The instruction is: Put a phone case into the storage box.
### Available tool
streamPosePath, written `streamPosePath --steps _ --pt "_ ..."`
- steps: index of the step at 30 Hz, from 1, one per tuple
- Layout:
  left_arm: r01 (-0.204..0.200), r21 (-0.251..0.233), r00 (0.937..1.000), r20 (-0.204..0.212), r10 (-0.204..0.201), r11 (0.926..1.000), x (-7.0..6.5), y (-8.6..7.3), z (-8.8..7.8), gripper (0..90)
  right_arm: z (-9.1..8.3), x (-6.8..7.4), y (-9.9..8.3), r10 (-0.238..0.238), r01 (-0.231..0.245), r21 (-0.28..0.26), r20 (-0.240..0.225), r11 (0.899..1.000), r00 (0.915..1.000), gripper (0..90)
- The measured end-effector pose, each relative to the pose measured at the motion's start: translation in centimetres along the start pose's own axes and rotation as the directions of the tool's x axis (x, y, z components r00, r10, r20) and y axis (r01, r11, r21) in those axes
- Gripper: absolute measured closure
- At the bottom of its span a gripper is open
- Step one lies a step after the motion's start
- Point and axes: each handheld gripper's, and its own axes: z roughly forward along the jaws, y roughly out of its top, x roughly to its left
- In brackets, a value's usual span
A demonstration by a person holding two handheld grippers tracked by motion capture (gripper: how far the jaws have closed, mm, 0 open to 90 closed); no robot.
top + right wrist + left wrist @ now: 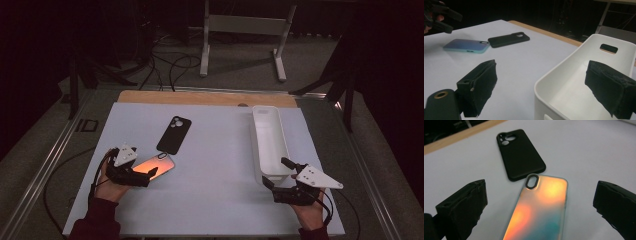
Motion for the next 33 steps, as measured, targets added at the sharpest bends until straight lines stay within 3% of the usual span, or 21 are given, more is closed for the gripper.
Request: streamPosePath --steps 7,9,19,25,27,29,30,33 --pt "-0.007 0.068 0.9999 0.014 0.006 0.9977 0.2 -0.3 1.5 0.0 0.0 0.0 -0.1 0.002 -0.002 0.003 -0.003 1.0 1.0 10.0" --pt "-0.007 0.068 0.9999 0.014 0.006 0.9977 0.2 -0.3 1.5 0.0 0.1 0.0 -0.1 -0.001 0.001 0.004 -0.004 1.0 1.0 10.0" --pt "-0.03 0.167 0.999 0.036 0.025 0.9855 0.7 -0.8 2.4 0.0 0.1 -0.1 -0.2 -0.001 0.001 0.007 0.001 1.0 1.0 10.0" --pt "-0.056 0.222 0.998 0.043 0.048 0.9735 0.7 -1.2 3.0 0.0 0.2 0.0 -0.2 0.002 -0.002 0.007 -0.003 1.0 1.0 10.0" --pt "-0.068 0.258 0.9971 0.051 0.056 0.9639 0.7 -1.4 3.3 0.0 0.2 0.0 -0.2 0.002 -0.002 0.007 -0.003 1.0 1.0 10.0" --pt "-0.07 0.268 0.9967 0.059 0.056 0.9608 0.7 -1.5 3.3 0.0 0.2 0.0 -0.2 0.002 -0.002 0.007 -0.003 1.0 1.0 10.0" --pt "-0.076 0.284 0.9961 0.065 0.06 0.9559 0.6 -1.6 3.5 0.0 0.2 0.0 -0.2 0.003 -0.003 0.008 -0.003 1.0 1.0 10.0" --pt "-0.076 0.299 0.9956 0.075 0.056 0.9514 0.7 -1.7 3.6 0.0 0.2 0.0 -0.2 0.002 -0.002 0.006 -0.001 1.0 1.0 10.0"
